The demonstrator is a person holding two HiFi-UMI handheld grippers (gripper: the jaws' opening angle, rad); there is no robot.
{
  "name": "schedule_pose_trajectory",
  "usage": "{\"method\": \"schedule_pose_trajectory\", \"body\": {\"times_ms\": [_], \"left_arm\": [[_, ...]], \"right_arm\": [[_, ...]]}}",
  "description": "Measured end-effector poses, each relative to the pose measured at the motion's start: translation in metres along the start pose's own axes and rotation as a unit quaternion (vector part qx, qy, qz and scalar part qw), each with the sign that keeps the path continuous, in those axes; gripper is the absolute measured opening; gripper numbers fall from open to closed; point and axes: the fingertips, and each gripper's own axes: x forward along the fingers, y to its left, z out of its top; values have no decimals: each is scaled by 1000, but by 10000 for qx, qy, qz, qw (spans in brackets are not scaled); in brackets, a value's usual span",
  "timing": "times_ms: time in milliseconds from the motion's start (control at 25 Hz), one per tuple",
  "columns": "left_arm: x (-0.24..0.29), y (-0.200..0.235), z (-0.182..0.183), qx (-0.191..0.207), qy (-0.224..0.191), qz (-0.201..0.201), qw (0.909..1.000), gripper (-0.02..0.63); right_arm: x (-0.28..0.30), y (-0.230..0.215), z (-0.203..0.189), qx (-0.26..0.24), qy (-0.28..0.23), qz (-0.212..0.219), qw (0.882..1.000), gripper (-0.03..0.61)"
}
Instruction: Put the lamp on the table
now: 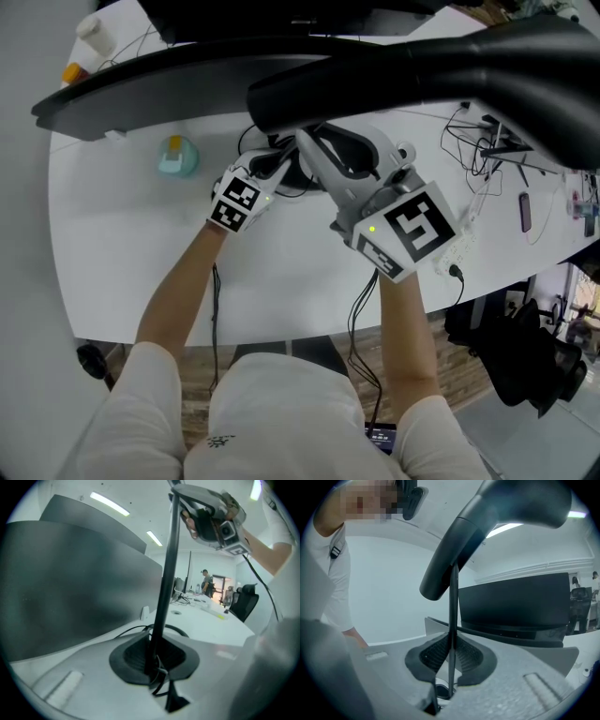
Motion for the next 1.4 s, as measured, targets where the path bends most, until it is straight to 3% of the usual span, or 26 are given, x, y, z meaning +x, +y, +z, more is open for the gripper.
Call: {"method": "schedule_pose_trajectory", "body": {"times_ms": [560,880,920,1040,1080,1120,1400], "left_arm": [[4,9,-17,-68,220,471,9986,29],[1,12,-9,-237,171,845,9960,35],[0,12,-6,-263,171,892,9955,40],[-8,8,2,-383,169,1011,9940,149],[-13,6,3,-428,175,1058,9933,155],[-18,3,4,-462,178,1100,9927,161],[-59,-21,19,-567,6,1303,9899,166]], "right_arm": [[11,5,-4,4,-181,358,9992,38],[12,6,-4,84,-321,575,9978,41],[12,6,-4,70,-347,604,9975,43],[11,5,-5,42,-352,623,9974,48],[10,7,-8,56,-304,653,9974,70],[9,9,-10,82,-243,702,9972,150],[-13,12,-12,155,-109,571,9982,158]]}}
